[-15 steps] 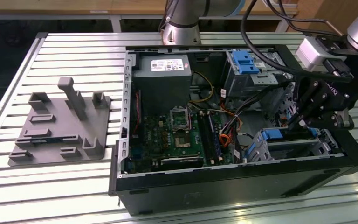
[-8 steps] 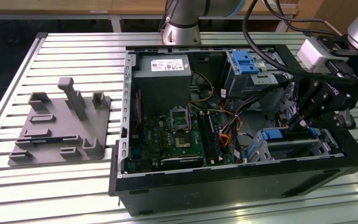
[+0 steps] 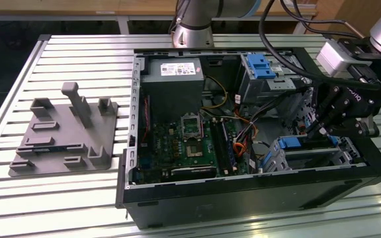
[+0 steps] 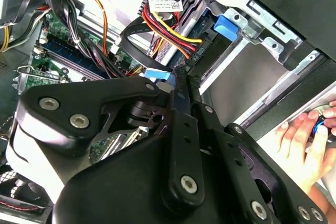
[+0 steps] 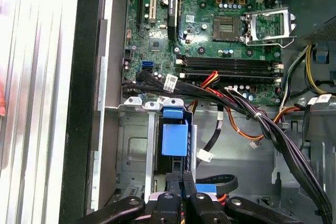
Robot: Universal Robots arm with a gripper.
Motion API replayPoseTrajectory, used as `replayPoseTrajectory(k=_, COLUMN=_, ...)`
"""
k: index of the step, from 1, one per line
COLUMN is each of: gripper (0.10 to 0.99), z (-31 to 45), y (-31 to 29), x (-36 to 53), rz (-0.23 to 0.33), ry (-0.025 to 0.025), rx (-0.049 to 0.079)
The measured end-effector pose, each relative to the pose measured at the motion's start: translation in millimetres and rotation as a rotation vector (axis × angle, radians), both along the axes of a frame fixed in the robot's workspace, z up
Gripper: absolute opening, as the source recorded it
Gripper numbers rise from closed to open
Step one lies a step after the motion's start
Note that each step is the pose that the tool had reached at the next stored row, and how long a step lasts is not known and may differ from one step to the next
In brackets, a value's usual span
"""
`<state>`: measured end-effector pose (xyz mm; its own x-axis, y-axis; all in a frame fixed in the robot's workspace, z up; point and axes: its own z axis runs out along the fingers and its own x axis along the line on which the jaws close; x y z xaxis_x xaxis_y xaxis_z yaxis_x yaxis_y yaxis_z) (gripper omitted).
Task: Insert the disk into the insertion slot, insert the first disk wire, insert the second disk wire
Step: 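Insert the second disk wire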
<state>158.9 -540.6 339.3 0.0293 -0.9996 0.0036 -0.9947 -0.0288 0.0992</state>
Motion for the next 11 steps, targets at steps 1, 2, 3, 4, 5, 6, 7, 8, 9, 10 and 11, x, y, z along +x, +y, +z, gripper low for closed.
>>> replayPoseTrajectory(k=1, gripper=0.145, z=0.0, y=0.0, x=0.4, rz=0.000, ry=0.0000, rx=0.000)
replayPoseTrajectory(k=2, gripper=0.145, z=-0.1, y=-0.1, x=0.7, rz=0.000, ry=0.0000, rx=0.000)
replayPoseTrajectory(k=3, gripper=0.145, z=0.0, y=-0.1, x=0.9, rz=0.000, ry=0.0000, rx=0.000)
replayPoseTrajectory(k=4, gripper=0.145, z=-0.1, y=0.0, x=1.2, rz=0.000, ry=0.0000, rx=0.000)
replayPoseTrajectory(k=5, gripper=0.145, z=-0.1, y=0.0, x=1.3, rz=0.000, ry=0.0001, rx=0.000)
replayPoseTrajectory(k=6, gripper=0.145, z=-0.2, y=0.0, x=1.4, rz=0.000, ry=0.0000, rx=0.000)
replayPoseTrajectory(k=7, gripper=0.145, z=-0.2, y=0.0, x=1.5, rz=0.000, ry=0.0000, rx=0.000)
replayPoseTrajectory(k=8, gripper=0.145, z=-0.3, y=-0.1, x=1.7, rz=0.000, ry=0.0000, rx=0.000)
replayPoseTrajectory(k=9, gripper=0.145, z=-0.3, y=0.0, x=1.9, rz=-0.001, ry=0.0000, rx=0.000)
replayPoseTrajectory(k=10, gripper=0.145, z=-0.4, y=-0.1, x=1.9, rz=-0.001, ry=0.0000, rx=0.000)
replayPoseTrajectory(k=11, gripper=0.145, z=-0.4, y=-0.1, x=2.0, rz=-0.001, ry=0.0000, rx=0.000)
